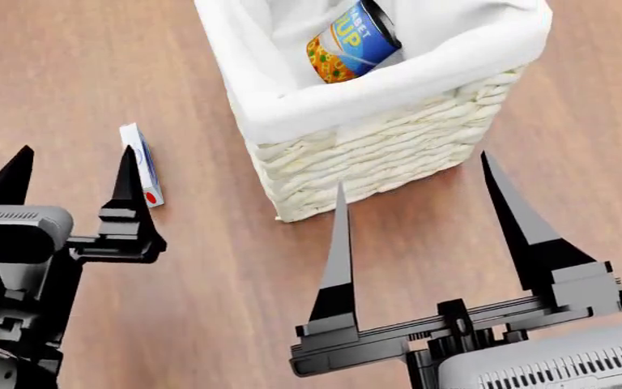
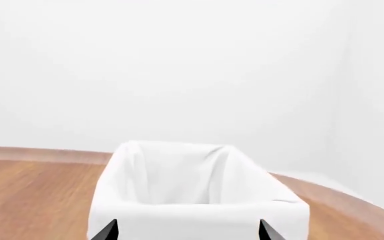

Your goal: Pick up the alphabet soup and the cream cheese box, and put them in the basket.

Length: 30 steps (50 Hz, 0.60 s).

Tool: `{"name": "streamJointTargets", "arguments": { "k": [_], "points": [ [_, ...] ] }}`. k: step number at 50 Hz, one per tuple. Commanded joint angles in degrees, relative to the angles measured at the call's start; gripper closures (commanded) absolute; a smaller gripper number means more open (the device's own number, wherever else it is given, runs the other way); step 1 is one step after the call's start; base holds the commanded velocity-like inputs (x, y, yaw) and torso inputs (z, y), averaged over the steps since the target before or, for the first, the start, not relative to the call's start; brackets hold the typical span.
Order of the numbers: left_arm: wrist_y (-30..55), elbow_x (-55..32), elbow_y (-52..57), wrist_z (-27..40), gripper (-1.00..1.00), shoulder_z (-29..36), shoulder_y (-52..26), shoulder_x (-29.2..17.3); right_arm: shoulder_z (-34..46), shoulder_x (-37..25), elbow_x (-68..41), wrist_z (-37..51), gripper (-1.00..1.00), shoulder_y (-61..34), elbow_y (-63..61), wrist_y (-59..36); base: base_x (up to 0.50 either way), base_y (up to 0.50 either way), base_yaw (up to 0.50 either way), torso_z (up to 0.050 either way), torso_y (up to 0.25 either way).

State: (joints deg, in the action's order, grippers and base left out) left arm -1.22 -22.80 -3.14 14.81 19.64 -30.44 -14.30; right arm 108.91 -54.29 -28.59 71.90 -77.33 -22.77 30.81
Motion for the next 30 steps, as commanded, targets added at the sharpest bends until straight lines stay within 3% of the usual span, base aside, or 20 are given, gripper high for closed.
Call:
{"name": "streamJointTargets", "arguments": {
  "k": [1, 30],
  "points": [
    [-2.7, -0.2, -13.4, -2.7, -1.0, 0.1, -7.1, 3.4, -0.2, 0.5, -0.8, -0.6, -1.0, 1.0, 0.9, 0.6, 0.0, 0.0, 0.0, 0.0, 0.0],
    [-11.1, 1.7, -46.4, -7.5, -1.0, 1.2, -18.4, 10.0, -1.1, 0.2, -1.1, -1.0, -1.0, 2.8, 1.2, 1.5, 0.0, 0.0, 0.0, 0.0, 0.0]
  ]
}}
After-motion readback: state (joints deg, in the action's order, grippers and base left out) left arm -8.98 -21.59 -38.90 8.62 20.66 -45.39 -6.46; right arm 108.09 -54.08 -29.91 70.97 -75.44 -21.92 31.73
